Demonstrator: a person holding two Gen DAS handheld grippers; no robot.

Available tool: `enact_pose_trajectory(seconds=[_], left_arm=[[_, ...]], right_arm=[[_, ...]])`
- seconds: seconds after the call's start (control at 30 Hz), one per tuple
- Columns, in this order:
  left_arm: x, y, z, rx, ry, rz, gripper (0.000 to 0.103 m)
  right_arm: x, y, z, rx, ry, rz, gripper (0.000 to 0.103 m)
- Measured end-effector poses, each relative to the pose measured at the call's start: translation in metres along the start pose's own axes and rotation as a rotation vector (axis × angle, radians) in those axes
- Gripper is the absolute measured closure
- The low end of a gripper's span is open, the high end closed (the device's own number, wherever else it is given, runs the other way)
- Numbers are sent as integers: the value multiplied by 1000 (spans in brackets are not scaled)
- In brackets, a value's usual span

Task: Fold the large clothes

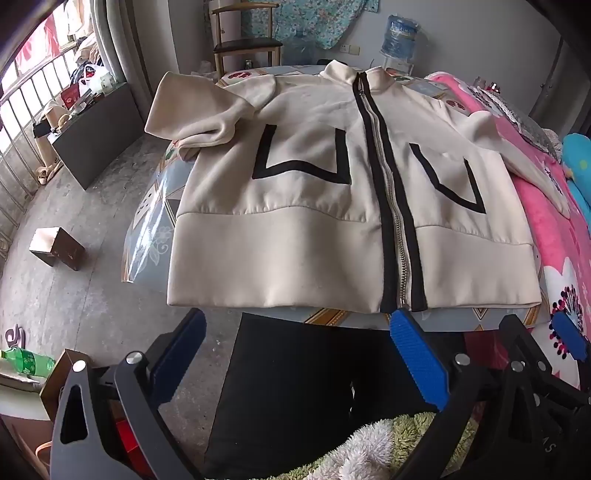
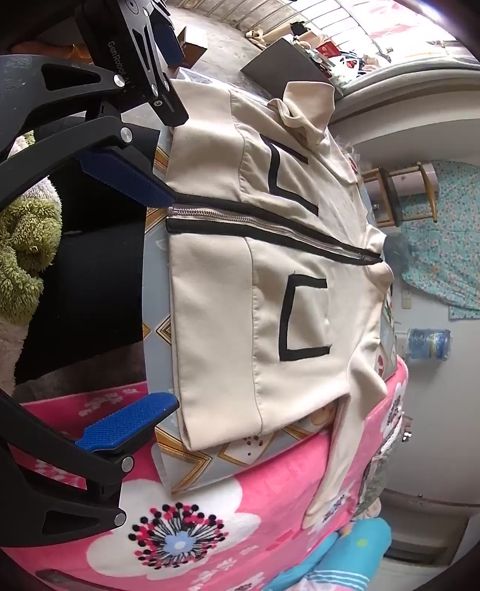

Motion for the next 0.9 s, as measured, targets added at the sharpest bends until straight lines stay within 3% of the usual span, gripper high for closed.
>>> enact_pose_trajectory(seconds=[0.9], left_arm=[[-13, -10, -3, -7, 21, -14, 5]], right_arm=[[-5, -7, -6, -22, 20, -2, 7]])
Point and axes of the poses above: each gripper's, at about its wrist camera, not at the fingertips, and y roughly against the way its jaws point, x to its right, z to its underside, the point moved 9 cm from there along -y, roughly the way its jaws point, and after that the axes turned 12 degrees about -x, right-handed, at the moved point
